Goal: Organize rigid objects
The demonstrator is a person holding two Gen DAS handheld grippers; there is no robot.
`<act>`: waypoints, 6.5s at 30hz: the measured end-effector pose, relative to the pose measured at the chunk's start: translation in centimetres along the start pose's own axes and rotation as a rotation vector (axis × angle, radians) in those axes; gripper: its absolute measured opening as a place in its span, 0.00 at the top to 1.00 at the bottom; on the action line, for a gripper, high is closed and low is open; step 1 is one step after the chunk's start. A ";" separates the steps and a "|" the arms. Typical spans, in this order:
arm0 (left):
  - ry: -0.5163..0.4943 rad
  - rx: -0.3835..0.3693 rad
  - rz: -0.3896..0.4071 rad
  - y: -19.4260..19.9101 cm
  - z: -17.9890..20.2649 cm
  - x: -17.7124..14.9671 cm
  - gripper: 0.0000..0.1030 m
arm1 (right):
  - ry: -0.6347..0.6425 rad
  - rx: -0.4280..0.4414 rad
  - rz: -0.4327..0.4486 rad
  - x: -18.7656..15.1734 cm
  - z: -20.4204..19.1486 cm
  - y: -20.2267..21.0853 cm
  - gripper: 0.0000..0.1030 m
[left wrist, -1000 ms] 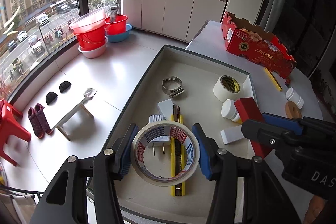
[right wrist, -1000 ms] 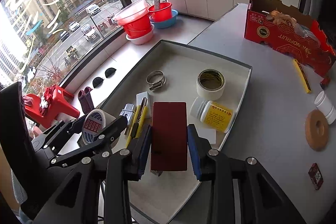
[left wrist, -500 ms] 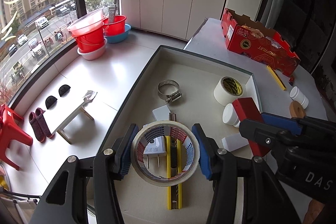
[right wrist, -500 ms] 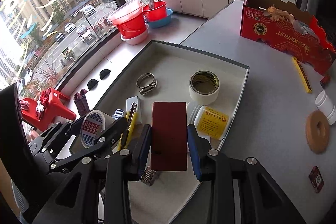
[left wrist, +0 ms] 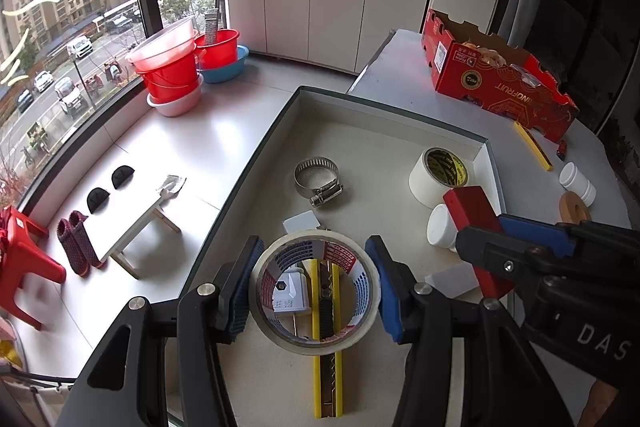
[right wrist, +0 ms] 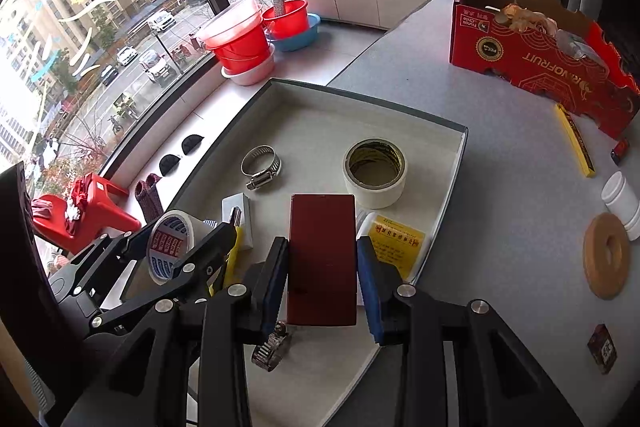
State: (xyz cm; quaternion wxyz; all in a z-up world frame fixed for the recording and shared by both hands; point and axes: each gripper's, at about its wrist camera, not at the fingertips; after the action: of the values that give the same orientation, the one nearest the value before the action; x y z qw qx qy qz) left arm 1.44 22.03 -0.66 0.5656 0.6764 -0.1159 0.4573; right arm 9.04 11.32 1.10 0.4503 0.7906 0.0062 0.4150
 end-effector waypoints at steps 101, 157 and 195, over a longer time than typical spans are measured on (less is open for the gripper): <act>-0.350 -0.352 -0.134 -3.9 31.5 -2.8 0.14 | -0.378 -0.583 0.112 -16.9 23.4 15.7 0.32; -0.056 -0.018 0.182 10.8 3.8 -1.1 0.14 | 0.074 -0.253 0.178 -5.1 3.6 12.6 0.32; -0.033 0.071 0.103 4.6 -0.2 0.7 0.14 | 0.041 -0.128 0.056 -0.4 1.4 4.2 0.32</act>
State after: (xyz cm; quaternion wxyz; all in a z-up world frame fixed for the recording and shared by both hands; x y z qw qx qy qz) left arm -1.40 20.95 2.93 0.5148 0.6967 -0.1436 0.4784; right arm 8.19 7.62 3.51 0.4879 0.7514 -0.0331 0.4430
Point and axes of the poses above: each gripper's, at about its wrist camera, not at the fingertips, and y roughly against the way its jaws point, z to its right, x to its top, and after that the axes turned 12 degrees about z, right-handed
